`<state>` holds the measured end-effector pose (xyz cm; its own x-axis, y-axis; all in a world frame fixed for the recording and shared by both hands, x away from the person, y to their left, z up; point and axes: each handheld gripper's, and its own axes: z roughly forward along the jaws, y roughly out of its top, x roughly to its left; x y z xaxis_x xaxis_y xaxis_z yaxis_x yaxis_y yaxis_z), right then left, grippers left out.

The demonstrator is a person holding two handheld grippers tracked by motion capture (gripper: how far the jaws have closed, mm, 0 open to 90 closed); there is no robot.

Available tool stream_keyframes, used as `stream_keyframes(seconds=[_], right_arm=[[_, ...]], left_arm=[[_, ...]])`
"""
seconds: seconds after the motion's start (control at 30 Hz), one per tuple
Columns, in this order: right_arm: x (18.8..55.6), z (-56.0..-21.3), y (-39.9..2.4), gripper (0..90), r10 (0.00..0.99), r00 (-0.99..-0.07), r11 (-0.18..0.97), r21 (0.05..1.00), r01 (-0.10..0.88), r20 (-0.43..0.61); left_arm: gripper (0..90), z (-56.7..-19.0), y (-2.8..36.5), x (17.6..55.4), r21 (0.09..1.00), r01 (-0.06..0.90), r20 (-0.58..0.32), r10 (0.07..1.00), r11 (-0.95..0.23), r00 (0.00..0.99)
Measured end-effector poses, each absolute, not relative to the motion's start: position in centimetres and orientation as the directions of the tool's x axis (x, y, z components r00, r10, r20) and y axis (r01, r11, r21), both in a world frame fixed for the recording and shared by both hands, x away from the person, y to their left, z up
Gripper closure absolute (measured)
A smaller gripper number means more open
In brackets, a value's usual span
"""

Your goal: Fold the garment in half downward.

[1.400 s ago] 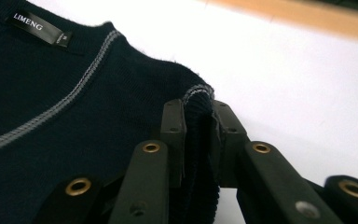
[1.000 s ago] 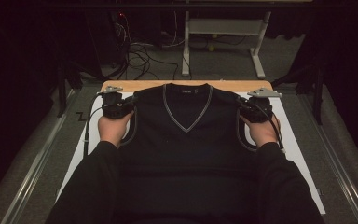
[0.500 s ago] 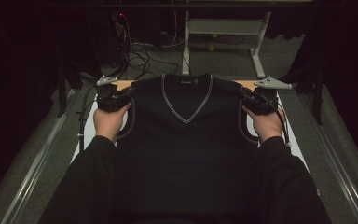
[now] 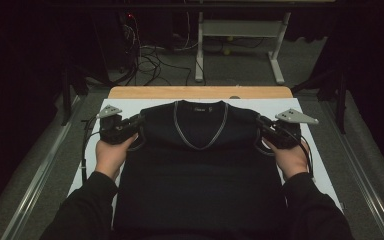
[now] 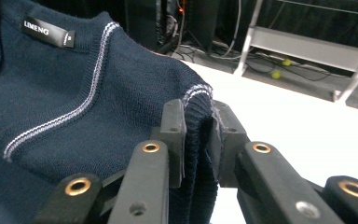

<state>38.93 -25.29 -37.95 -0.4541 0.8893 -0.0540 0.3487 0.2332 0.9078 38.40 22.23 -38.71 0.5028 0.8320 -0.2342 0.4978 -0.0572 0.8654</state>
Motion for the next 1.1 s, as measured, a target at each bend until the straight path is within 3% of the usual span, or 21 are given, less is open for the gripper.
stream_keyframes(seconds=[0.47, 0.67, 1.1], right_arm=[[30.1, -41.7, -26.3, 77.9, 0.85, -0.526, 0.233, 0.922, 0.309, -0.039], [27.0, -42.6, -26.7, 77.9, 0.835, -0.549, 0.235, 0.928, 0.289, -0.041], [21.6, -43.1, -27.5, 77.9, 0.812, -0.583, 0.222, 0.932, 0.287, -0.014]], left_arm=[[71.1, -42.7, 23.0, 29.3, 0.866, 0.49, -0.252, 0.766, -0.094, 0.592], [71.0, -43.1, 23.1, 25.4, 0.881, 0.455, -0.22, 0.74, -0.129, 0.636], [70.8, -43.3, 23.9, 21.2, 0.881, 0.449, -0.22, 0.711, -0.149, 0.668]])
